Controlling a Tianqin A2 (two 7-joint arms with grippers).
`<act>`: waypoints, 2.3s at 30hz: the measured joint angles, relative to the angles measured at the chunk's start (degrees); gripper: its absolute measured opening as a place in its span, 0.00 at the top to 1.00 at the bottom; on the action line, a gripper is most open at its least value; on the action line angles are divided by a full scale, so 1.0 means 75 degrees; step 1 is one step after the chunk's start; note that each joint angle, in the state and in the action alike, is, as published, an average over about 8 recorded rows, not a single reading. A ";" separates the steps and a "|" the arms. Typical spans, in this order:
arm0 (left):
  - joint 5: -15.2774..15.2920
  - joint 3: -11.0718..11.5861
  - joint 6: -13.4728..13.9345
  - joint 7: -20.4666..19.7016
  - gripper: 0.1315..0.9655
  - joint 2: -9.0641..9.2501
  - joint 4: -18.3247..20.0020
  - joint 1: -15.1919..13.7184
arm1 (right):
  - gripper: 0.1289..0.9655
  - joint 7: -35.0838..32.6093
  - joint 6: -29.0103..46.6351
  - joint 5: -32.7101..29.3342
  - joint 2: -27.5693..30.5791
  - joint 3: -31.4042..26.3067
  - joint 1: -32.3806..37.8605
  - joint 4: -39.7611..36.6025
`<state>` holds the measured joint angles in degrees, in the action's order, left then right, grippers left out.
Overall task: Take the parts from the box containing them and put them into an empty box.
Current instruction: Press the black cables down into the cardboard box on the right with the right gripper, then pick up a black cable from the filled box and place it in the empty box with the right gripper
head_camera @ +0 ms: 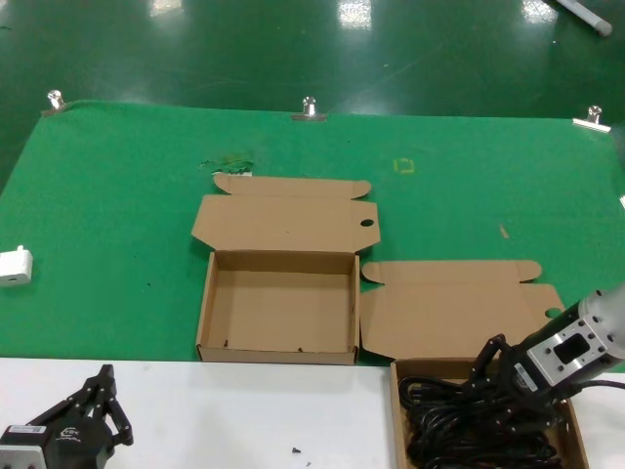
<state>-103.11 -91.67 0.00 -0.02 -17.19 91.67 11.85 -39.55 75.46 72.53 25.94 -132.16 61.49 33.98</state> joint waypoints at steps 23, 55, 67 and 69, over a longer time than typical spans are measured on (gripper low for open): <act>0.0000 0.0000 0.0000 0.0000 0.99 0.0000 0.0000 0.0000 | 0.95 0.0267 0.0039 0.0065 0.0228 0.0063 -0.0176 0.0537; 0.0000 0.0000 0.0000 0.0000 0.99 0.0000 0.0000 0.0004 | 0.95 0.1039 0.0080 0.0652 0.0048 0.0536 0.0218 0.0970; 0.0000 0.0000 0.0000 0.0000 0.99 0.0000 0.0000 0.0007 | 0.95 -0.0939 -0.0779 0.0810 -0.1621 0.0772 0.1506 -0.2515; 0.0000 0.0000 0.0000 0.0000 0.99 0.0000 0.0000 0.0007 | 0.95 -0.1312 -0.1028 0.0835 -0.1911 0.0849 0.1714 -0.3129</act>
<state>-103.11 -91.67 0.00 -0.02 -17.19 91.67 11.91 -49.40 67.75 78.79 11.61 -125.79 74.34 10.51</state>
